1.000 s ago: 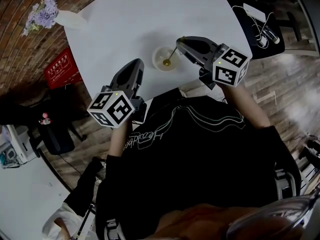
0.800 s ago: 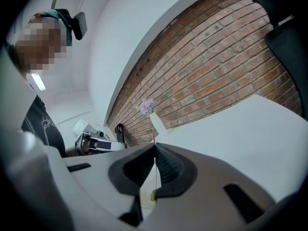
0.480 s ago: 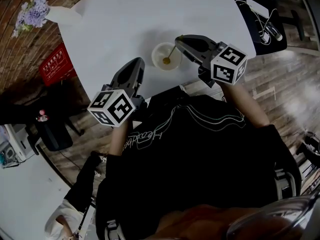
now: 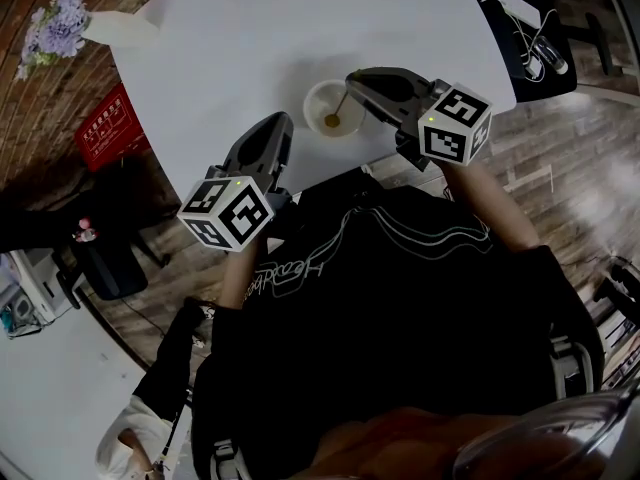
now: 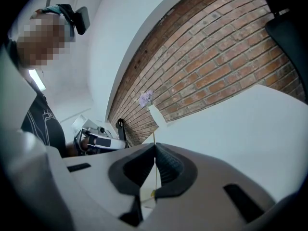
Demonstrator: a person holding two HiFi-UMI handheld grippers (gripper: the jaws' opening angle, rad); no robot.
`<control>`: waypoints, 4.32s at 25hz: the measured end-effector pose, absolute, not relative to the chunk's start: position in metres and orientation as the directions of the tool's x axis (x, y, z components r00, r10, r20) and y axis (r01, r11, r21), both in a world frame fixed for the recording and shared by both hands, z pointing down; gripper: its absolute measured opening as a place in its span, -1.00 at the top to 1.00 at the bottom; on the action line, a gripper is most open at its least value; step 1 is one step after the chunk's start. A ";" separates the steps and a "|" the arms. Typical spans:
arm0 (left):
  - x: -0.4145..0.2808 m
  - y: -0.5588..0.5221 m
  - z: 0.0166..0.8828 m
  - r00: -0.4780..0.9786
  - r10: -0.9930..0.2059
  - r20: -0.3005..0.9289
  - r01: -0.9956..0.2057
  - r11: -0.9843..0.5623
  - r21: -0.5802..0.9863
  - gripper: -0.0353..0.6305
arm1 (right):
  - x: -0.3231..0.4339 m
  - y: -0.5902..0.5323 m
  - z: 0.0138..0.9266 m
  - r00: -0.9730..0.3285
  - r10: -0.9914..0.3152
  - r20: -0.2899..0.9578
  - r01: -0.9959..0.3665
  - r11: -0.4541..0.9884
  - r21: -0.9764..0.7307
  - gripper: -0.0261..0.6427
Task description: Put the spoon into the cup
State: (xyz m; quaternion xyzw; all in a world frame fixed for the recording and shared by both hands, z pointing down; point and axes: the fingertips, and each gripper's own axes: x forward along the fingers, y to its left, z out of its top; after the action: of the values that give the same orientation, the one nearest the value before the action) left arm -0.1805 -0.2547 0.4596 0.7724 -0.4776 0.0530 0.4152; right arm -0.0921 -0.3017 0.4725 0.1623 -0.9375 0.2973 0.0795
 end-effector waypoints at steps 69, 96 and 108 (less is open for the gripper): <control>-0.116 -0.191 0.376 0.576 -0.747 0.332 -0.762 -0.343 0.549 0.88 | -0.033 -0.221 0.369 -0.959 -0.277 0.061 -0.270 0.829 -0.489 0.92; -0.098 -0.164 0.315 0.626 -0.751 0.210 -0.733 -0.474 0.488 0.88 | -0.031 -0.183 0.327 -0.964 -0.255 0.071 -0.259 0.853 -0.452 0.93; -0.097 -0.167 0.313 0.629 -0.748 0.212 -0.734 -0.481 0.479 0.88 | -0.030 -0.189 0.323 -0.963 -0.264 0.059 -0.261 0.852 -0.454 0.93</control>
State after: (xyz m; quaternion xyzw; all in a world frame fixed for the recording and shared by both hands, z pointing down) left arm -0.0974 -0.1674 0.3126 0.8605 -0.4307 -0.0128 0.2719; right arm -0.0303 -0.1890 0.3234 0.1365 -0.9622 0.2357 -0.0029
